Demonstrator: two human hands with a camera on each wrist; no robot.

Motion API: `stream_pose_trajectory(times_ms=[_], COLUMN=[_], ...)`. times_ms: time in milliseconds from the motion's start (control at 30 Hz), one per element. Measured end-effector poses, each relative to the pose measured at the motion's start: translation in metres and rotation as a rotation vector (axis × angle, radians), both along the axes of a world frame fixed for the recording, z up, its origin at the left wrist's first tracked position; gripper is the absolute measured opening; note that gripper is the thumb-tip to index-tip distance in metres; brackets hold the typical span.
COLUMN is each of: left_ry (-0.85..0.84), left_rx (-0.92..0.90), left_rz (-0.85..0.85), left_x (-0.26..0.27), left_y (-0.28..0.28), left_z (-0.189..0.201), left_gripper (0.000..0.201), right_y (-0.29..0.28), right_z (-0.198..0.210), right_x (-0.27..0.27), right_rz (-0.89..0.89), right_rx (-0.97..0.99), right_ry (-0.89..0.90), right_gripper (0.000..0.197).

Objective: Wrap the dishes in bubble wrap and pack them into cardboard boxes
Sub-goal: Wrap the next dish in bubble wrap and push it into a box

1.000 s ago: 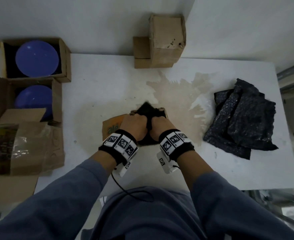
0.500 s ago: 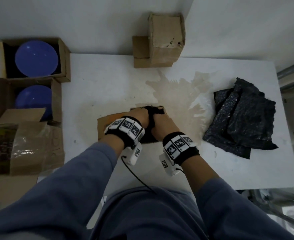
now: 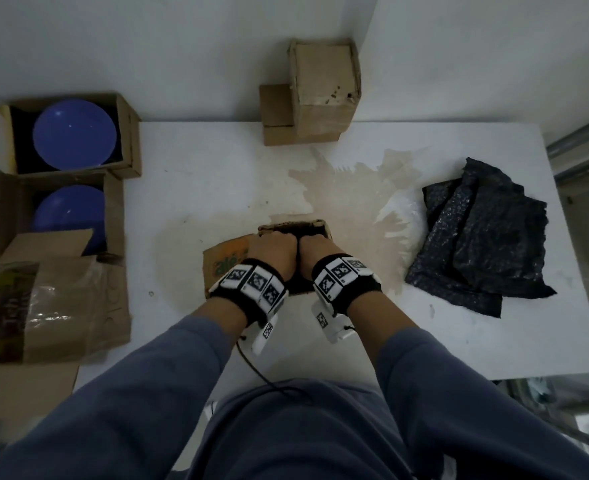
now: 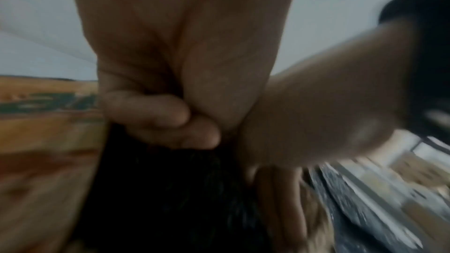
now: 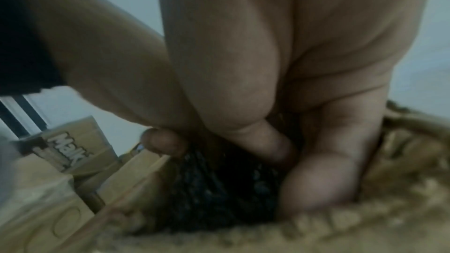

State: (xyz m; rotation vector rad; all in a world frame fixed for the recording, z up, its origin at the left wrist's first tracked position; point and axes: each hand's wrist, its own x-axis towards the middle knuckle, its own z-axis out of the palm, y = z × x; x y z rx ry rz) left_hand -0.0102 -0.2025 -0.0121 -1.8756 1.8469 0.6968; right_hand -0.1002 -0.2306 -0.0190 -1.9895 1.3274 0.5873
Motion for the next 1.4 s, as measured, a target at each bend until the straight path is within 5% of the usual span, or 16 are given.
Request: stream_pose_trajectory(times_ms=[233,367,600,733,900,1133,1400], left_ry=[0.103,0.131,0.135,0.015,0.006,-0.076,-0.078], left_rx=[0.187,0.232,-0.002,-0.188,-0.223,-0.103,-0.058], left_rz=[0.066,0.045,-0.053,-0.111,-0.255,-0.233,-0.151], left_x=[0.014,0.012,0.023,0.021,0.030,0.021,0.004], left_y=[-0.031,-0.022,0.010,0.026,0.034,0.032,0.022], left_z=[-0.009,-0.012,0.000,0.006,-0.004,-0.014,-0.014], left_gripper=[0.034,0.037,0.029,0.027,0.061,0.093,0.069], right_y=[-0.001,-0.007,-0.018,-0.017,-0.002,0.008,0.012], right_z=[0.020,0.007,0.008,0.033,0.033,0.005,0.002], right_x=[-0.005,0.002,0.006,-0.004,-0.013,-0.013,-0.012], right_rz=[0.023,0.072,0.083,0.142,0.352,0.468,0.402], right_rx=[-0.119,0.006,0.076,-0.114,-0.223,-0.344,-0.343], right_ry=[-0.004,0.066,0.084,0.080,0.211,0.313,0.298], right_gripper=[0.021,0.025,0.016,0.011,0.037,0.038,0.025])
